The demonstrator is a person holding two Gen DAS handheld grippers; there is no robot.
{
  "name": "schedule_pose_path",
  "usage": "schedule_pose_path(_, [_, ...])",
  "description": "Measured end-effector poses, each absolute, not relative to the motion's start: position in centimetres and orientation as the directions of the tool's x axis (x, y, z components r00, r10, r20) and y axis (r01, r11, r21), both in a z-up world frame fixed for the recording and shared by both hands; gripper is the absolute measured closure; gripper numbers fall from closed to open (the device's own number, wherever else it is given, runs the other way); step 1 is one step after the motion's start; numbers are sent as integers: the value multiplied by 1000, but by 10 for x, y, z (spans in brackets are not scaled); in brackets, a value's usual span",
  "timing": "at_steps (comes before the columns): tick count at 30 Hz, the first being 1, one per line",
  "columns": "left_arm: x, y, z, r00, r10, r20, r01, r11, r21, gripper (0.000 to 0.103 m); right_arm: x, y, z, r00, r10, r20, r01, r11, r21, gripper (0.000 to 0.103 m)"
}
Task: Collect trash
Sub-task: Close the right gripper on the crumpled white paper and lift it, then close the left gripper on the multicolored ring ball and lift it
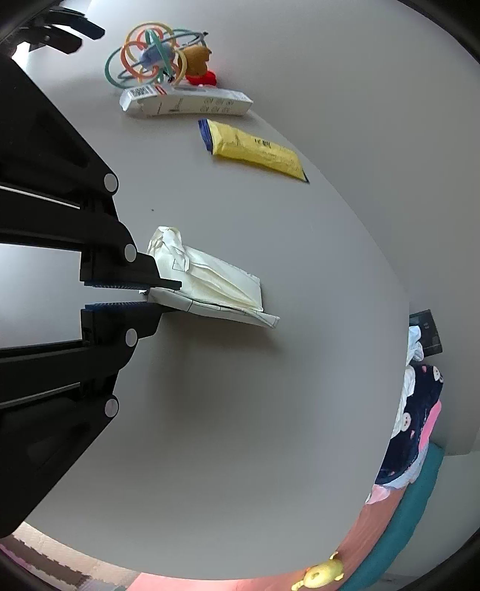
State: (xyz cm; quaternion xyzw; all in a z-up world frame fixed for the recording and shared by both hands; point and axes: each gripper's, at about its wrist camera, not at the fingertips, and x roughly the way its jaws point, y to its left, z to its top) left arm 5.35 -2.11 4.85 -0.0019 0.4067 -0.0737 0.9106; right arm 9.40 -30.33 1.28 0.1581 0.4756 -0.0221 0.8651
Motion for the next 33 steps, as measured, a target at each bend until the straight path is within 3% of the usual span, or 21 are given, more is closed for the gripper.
schedule_pose_path(5, [70,-14,46,673,-99,-733,85,995,-57,8,89,-302,15,543,141,-828,173,946,275,96])
schedule_pose_path(7, [82,-11,41,659,-100,-746,79,995,-64,21,88,-301,15,543,149,-827,168,945,280,96])
schedule_pose_path(10, [94,-5,36,621,-195,-759,110,981,-162,35,87,-299,17,548,157,-822,159,945,287,96])
schedule_pose_path(13, [99,-5,38,618,-259,-743,144,966,-216,65,85,-297,19,555,170,-814,147,943,297,96])
schedule_pose_path(14, [102,-4,38,617,-260,-743,139,965,-222,86,84,-297,20,557,174,-812,144,943,301,96])
schedule_pose_path(16, [106,4,38,613,-298,-731,132,952,-278,94,82,-297,21,560,187,-807,137,940,312,96])
schedule_pose_path(24, [113,25,38,625,-370,-687,108,913,-393,99,77,-299,28,575,204,-792,124,935,331,96])
schedule_pose_path(33, [102,16,89,687,-375,-622,174,916,-361,99,68,-303,38,593,214,-776,114,932,344,96])
